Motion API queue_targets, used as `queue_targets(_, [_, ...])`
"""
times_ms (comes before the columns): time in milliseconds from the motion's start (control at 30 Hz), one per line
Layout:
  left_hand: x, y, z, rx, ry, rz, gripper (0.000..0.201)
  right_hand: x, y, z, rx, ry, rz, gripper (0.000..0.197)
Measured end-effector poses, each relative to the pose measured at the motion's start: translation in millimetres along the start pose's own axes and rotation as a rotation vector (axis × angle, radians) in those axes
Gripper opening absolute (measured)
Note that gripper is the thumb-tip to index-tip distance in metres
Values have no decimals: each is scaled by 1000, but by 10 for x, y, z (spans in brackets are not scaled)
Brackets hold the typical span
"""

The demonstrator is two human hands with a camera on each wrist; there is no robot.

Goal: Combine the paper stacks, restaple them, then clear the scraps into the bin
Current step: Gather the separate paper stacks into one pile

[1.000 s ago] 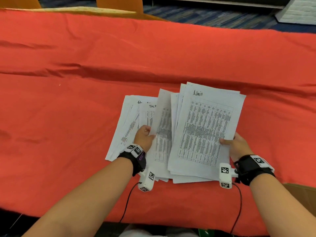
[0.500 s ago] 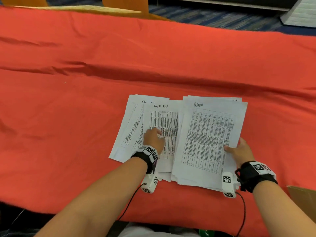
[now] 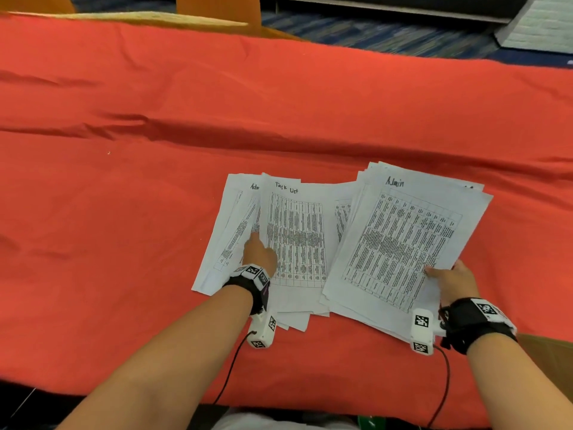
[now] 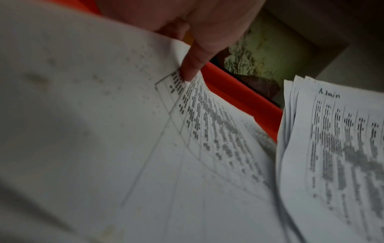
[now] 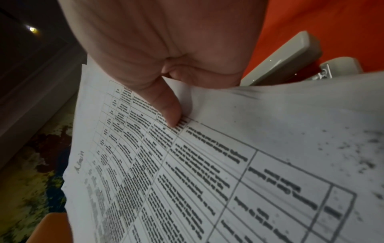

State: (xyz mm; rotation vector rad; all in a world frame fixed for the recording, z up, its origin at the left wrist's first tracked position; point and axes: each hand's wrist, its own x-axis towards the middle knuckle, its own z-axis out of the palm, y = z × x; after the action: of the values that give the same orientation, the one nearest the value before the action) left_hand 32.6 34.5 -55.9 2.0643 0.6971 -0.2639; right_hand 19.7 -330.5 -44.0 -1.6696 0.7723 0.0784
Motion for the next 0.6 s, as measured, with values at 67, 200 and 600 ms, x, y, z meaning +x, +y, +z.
queue_targets(67, [-79,85,-50,-58,-55,11,52,-41,-55,60,86,-29,10,41])
queue_targets(200, [-202,233,-27,-196,-180,24,54,-82,-139,236,206,-148,20,42])
queue_targets(600, [-448,552,210,-505,-430,-25,81,-162,-285,490,38,-316,-38,61])
